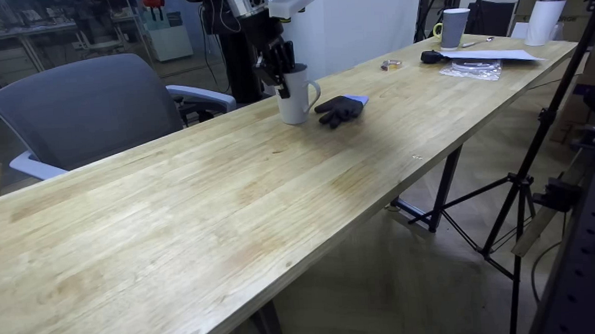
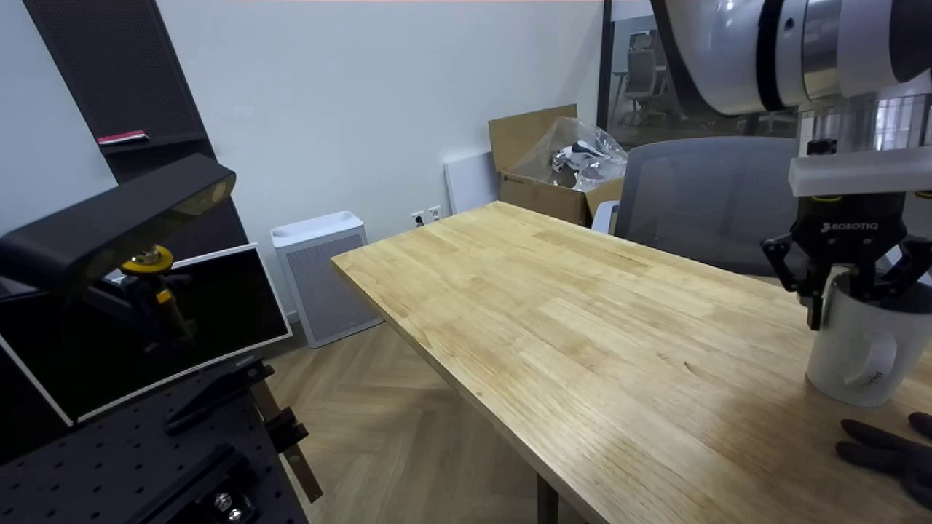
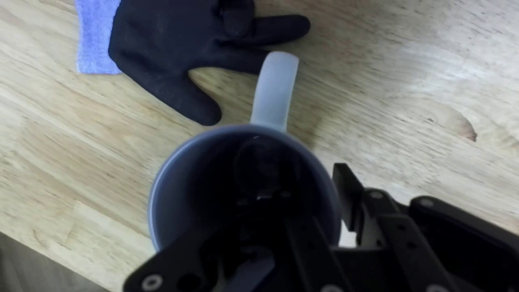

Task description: Move the mug backwards

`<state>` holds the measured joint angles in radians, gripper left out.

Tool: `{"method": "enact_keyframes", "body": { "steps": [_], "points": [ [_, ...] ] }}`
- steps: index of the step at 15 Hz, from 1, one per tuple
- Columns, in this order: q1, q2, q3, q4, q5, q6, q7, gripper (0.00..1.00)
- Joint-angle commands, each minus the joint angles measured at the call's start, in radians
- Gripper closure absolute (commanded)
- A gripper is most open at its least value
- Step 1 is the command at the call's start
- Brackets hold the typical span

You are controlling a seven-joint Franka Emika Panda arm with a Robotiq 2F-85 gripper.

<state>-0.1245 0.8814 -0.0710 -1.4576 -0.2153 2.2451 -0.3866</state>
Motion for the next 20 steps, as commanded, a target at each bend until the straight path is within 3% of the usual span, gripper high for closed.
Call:
{"method": "enact_keyframes", "body": {
  "steps": [1,7,16,20],
  "points": [
    [0.007,0.021,-0.008,0.054,-0.017,-0.04,0.028,0.38],
    [0.033,-0.006,-0.013,0.072,-0.027,-0.112,0.046,0.01],
    [0.05,-0.109,0.008,0.086,-0.016,-0.224,0.025,0.0],
    [0.043,-0.1,0.014,0.087,-0.017,-0.207,0.015,0.0]
  ]
}}
